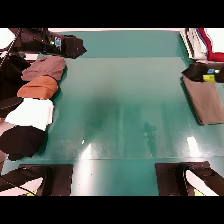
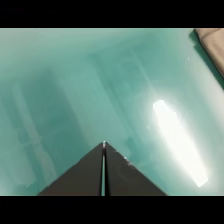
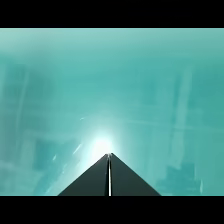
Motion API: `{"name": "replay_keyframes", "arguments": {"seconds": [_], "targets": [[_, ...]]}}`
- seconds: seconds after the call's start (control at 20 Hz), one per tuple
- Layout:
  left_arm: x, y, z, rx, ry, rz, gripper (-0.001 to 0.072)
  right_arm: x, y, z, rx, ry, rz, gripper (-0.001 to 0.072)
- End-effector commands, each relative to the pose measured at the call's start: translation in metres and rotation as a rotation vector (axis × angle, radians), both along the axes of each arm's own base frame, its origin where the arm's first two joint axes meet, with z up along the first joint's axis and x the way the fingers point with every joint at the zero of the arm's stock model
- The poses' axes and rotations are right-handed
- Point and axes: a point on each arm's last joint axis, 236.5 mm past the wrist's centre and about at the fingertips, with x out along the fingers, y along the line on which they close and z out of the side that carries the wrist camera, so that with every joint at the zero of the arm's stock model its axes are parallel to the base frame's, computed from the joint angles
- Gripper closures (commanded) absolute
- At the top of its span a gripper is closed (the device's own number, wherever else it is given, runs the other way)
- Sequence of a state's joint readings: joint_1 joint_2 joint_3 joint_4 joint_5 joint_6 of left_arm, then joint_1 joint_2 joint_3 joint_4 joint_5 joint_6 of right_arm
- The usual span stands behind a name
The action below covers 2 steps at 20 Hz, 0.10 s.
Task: Fold the shirts.
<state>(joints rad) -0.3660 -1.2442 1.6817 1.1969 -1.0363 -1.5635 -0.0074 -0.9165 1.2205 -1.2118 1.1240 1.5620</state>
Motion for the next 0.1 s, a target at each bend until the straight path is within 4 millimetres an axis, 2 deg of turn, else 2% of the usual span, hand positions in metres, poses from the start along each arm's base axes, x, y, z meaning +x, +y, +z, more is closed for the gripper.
{"name": "replay_keyframes", "arguments": {"seconds": [0.0,0.05], "targets": [[0.0060,-0.0001,0.0080,-0.020,-0.034,0.014,0.0680,-0.0085,0.0385,0.0028,-0.006,-0.017,0.116,0.0691],[0.0077,-0.0001,0.0104,-0.026,-0.044,0.018,0.0680,-0.0090,0.0401,0.0028,-0.006,-0.017,0.121,0.0691]]}}
